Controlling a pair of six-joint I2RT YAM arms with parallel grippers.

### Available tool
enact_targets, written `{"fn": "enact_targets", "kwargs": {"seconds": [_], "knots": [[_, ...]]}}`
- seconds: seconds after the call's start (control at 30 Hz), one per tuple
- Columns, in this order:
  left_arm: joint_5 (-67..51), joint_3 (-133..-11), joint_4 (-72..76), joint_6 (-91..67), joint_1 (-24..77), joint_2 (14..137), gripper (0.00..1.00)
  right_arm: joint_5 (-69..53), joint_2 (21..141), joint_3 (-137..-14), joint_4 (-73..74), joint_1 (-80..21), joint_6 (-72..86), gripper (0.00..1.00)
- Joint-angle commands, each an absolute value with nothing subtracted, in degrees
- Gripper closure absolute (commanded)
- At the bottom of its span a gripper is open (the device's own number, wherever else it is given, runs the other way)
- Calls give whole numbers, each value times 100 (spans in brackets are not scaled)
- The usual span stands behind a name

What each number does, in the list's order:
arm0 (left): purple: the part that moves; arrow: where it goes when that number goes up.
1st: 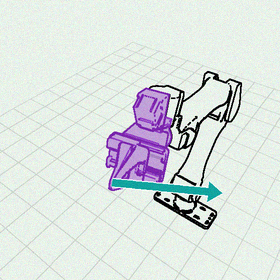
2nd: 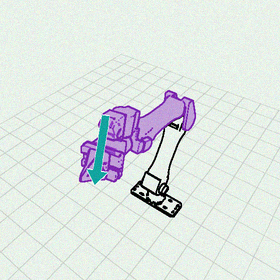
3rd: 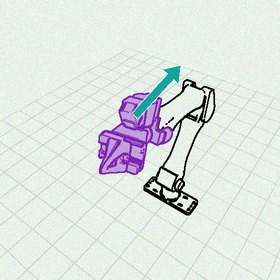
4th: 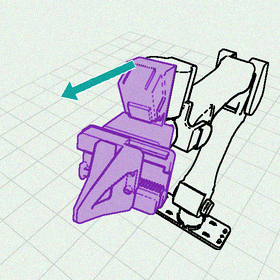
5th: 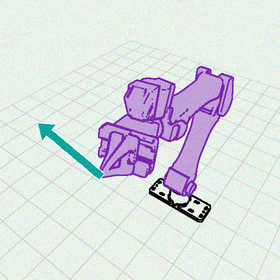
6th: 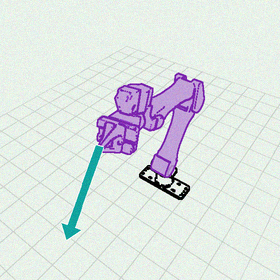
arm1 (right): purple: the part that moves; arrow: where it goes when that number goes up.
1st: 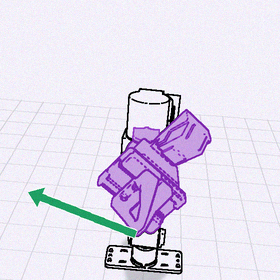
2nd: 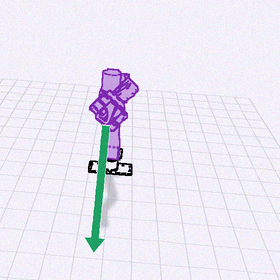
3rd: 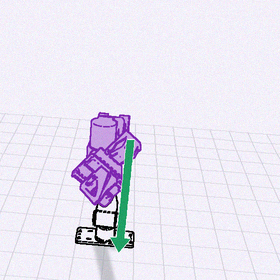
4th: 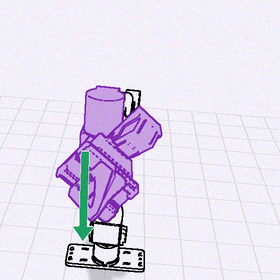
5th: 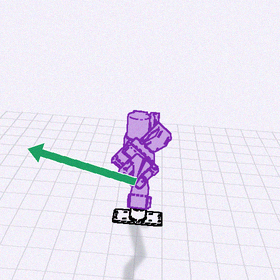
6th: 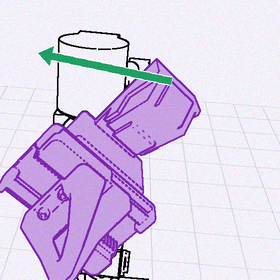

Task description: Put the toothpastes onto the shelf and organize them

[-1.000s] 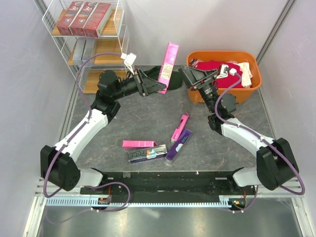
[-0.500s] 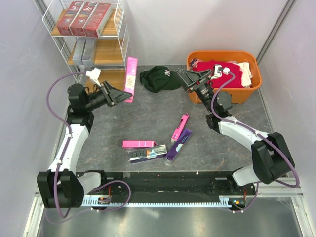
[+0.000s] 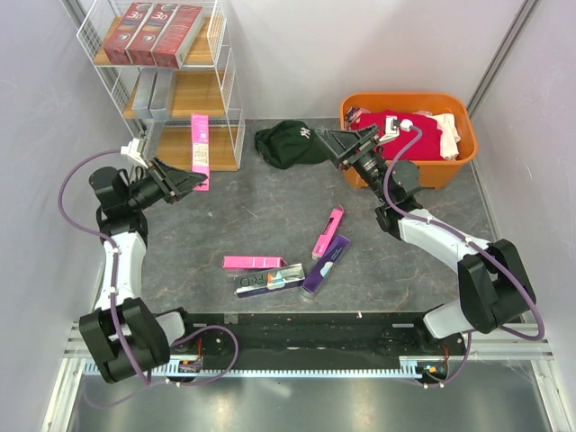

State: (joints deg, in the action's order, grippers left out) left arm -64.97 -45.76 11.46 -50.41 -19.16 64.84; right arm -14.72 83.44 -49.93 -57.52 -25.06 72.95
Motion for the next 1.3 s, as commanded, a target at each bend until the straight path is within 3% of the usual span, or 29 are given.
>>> {"fn": "enact_targets", "kwargs": {"seconds": [0.0,1.27], "knots": [[-6917,-4675,1994,-5545,-2153,6705,78,-1573,8244,-5229,-5678,-2461,7058,2],[-6618,-8120,2312,-7198,-2188,10581,78,-1767,8235,-5388,-5063,-2285,6820,2]]}}
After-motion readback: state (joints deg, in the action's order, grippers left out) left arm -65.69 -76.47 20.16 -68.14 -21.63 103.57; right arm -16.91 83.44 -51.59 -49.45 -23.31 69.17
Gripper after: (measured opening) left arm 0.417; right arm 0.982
